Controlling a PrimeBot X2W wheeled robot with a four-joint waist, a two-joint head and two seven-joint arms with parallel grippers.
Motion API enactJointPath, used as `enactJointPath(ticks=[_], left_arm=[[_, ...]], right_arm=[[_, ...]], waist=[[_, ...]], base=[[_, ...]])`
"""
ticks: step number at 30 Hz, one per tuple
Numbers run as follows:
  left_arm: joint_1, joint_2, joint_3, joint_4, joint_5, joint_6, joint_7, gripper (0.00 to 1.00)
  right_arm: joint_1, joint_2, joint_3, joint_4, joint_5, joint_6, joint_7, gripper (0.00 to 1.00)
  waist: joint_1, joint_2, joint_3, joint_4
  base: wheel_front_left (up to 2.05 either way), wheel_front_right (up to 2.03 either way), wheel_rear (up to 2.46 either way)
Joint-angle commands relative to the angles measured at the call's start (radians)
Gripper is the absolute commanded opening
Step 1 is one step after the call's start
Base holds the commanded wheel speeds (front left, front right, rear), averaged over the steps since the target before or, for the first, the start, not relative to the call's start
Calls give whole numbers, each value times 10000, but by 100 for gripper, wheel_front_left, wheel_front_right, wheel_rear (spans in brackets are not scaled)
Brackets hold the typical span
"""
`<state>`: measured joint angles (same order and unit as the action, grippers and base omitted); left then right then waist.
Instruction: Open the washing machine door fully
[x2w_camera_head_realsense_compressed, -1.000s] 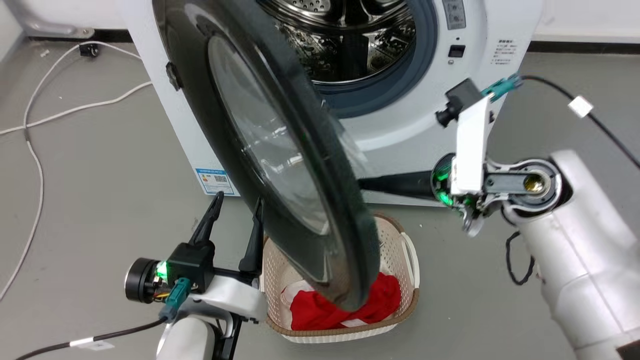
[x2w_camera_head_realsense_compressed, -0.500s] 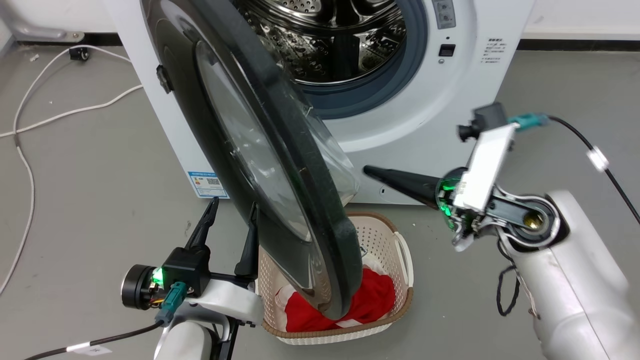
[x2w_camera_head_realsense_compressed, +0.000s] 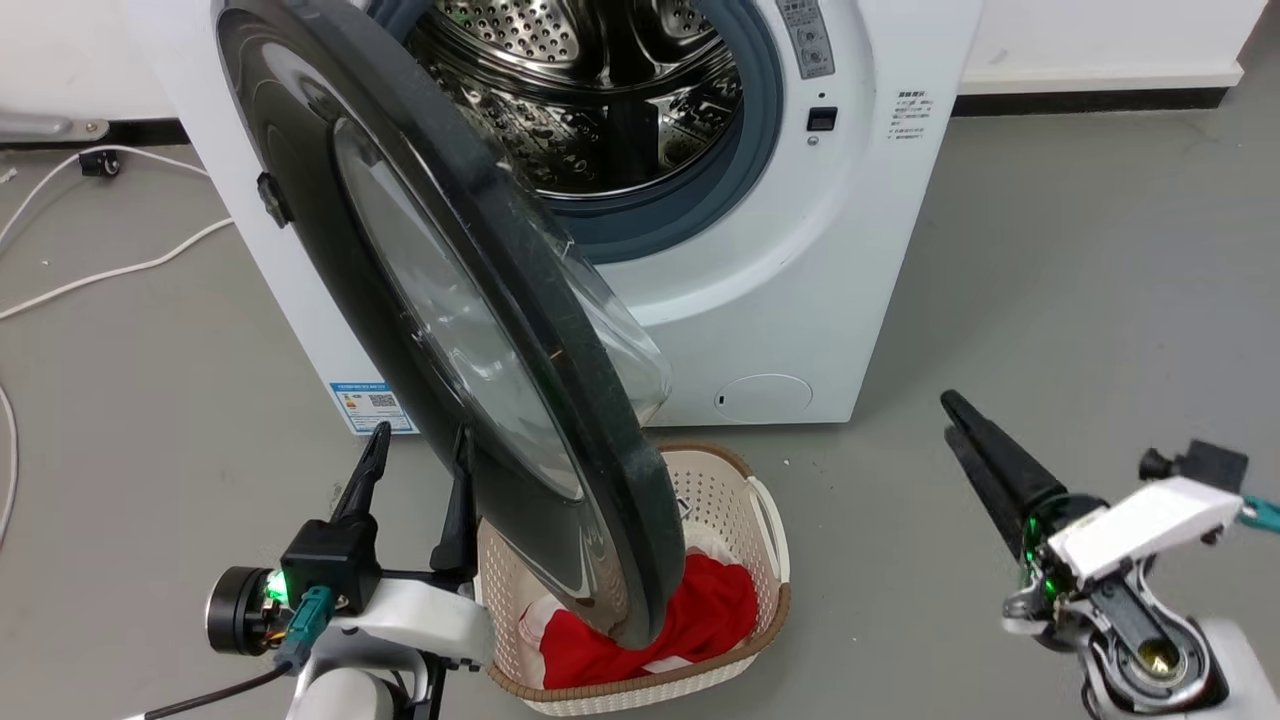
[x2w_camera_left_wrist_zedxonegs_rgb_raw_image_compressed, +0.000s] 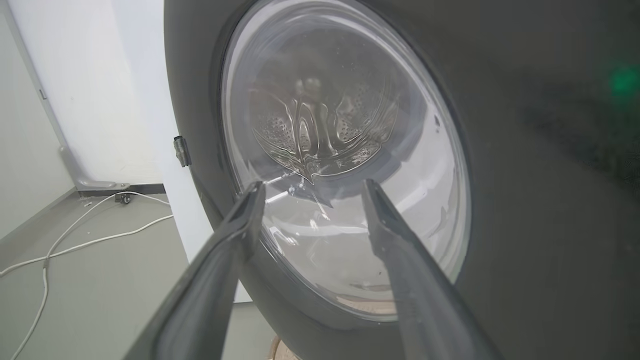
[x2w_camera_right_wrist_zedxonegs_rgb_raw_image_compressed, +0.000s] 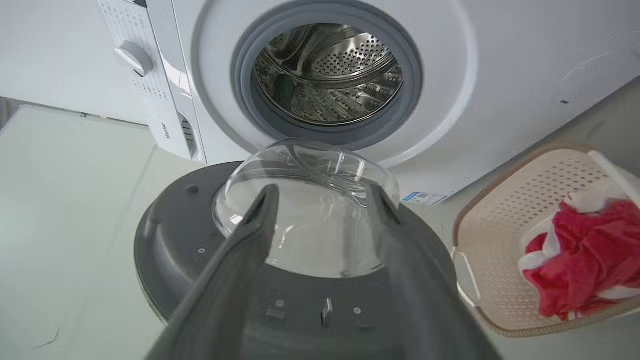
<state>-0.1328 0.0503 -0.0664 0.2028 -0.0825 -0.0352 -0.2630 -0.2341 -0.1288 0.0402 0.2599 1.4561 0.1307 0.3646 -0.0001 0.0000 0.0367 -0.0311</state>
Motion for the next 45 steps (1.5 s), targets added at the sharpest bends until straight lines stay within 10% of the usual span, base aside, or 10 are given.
enactJointPath(ticks=[1,15,24,45], left_arm=[[96,1,24,-5,-48,42,-25,100],[235,2,283,-17,-42,81,-24,100],[172,3,306,-1,-5,137,-24,100],[117,0,205,-79,166,207,-24,100]], right_arm=[[345,-5,0,-158,-452,1,-453,100],[967,-316,-326,-303,-7850,-1,-5398,100],[1233,397,-1006,-1588,-12824,-3,-6113,100],[1821,801,-438,-1529,-14306,-3,-6261,100]], waist=[[1,0,-36,-17],[1,0,-157,-169],[1,0,-150,-119],[1,0,-52,99]], base=[[0,0,0],[0,0,0],[0,0,0],[0,0,0]])
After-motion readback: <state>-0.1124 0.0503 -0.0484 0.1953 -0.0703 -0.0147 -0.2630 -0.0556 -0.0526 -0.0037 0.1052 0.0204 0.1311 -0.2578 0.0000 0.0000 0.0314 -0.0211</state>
